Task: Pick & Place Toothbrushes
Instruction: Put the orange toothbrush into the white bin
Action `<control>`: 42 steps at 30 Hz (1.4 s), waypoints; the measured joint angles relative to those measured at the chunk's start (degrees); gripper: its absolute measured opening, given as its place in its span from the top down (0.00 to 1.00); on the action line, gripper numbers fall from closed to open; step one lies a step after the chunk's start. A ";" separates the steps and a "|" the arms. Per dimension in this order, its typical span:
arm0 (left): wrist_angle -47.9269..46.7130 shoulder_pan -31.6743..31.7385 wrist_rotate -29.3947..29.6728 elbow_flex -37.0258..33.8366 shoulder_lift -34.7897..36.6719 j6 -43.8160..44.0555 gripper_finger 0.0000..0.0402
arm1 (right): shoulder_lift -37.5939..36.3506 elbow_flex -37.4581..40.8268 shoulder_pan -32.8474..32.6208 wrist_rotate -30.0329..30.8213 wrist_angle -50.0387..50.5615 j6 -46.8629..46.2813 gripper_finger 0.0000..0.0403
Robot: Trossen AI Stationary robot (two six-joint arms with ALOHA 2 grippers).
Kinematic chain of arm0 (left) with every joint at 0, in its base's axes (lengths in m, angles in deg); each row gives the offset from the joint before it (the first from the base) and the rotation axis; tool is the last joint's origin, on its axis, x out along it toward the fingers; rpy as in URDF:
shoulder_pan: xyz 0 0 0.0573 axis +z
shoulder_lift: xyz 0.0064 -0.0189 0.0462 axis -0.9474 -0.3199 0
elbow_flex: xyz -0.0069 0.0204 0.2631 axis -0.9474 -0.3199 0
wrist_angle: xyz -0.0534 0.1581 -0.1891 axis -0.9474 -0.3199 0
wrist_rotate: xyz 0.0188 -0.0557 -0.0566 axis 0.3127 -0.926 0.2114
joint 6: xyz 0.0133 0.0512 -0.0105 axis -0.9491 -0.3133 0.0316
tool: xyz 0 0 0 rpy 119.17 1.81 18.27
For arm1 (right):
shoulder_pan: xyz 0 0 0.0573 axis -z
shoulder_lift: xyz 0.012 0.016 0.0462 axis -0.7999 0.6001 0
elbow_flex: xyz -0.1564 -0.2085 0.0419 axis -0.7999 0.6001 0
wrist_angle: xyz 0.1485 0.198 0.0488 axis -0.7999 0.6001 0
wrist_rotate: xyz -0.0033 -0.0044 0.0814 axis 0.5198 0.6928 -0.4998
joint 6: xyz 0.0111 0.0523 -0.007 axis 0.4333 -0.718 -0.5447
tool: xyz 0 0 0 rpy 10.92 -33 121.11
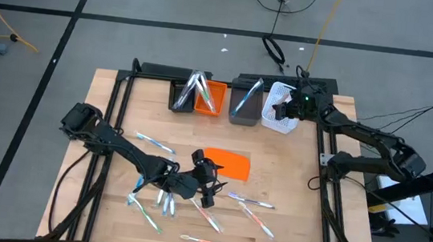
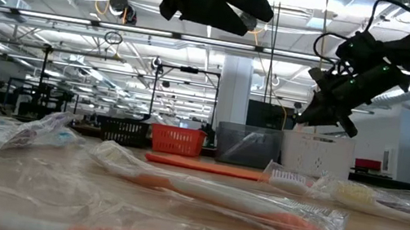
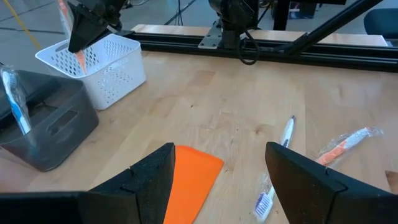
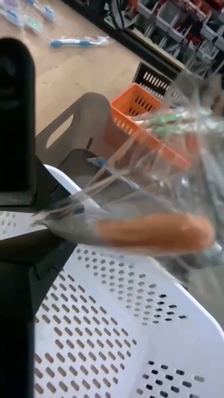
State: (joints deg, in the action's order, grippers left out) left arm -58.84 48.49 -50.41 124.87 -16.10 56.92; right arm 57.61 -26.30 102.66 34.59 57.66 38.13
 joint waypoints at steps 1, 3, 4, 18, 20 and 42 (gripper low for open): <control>0.02 0.00 0.00 0.00 0.00 0.00 0.37 | 0.00 0.00 0.00 0.14 0.00 0.24 0.90; 0.04 0.00 0.00 0.00 0.00 0.01 0.37 | 0.00 0.00 0.00 0.17 0.01 1.09 0.87; 0.02 0.02 0.00 0.00 0.00 -0.01 0.37 | 0.00 0.00 0.00 0.30 0.06 1.58 0.85; 0.00 0.00 0.02 0.00 0.01 -0.06 0.37 | -1.38 0.00 0.04 9.83 0.56 5.26 0.55; -0.05 0.01 -0.03 0.00 0.00 -0.07 0.37 | -2.72 0.00 0.38 11.84 0.41 6.38 0.56; -0.35 0.72 -0.28 0.00 0.00 -0.36 0.37 | -17.28 -0.07 1.11 15.23 -0.90 8.92 0.57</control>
State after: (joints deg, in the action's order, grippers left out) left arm -59.19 49.21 -50.69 124.87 -16.10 56.56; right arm 40.33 -26.37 103.77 49.82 56.76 47.04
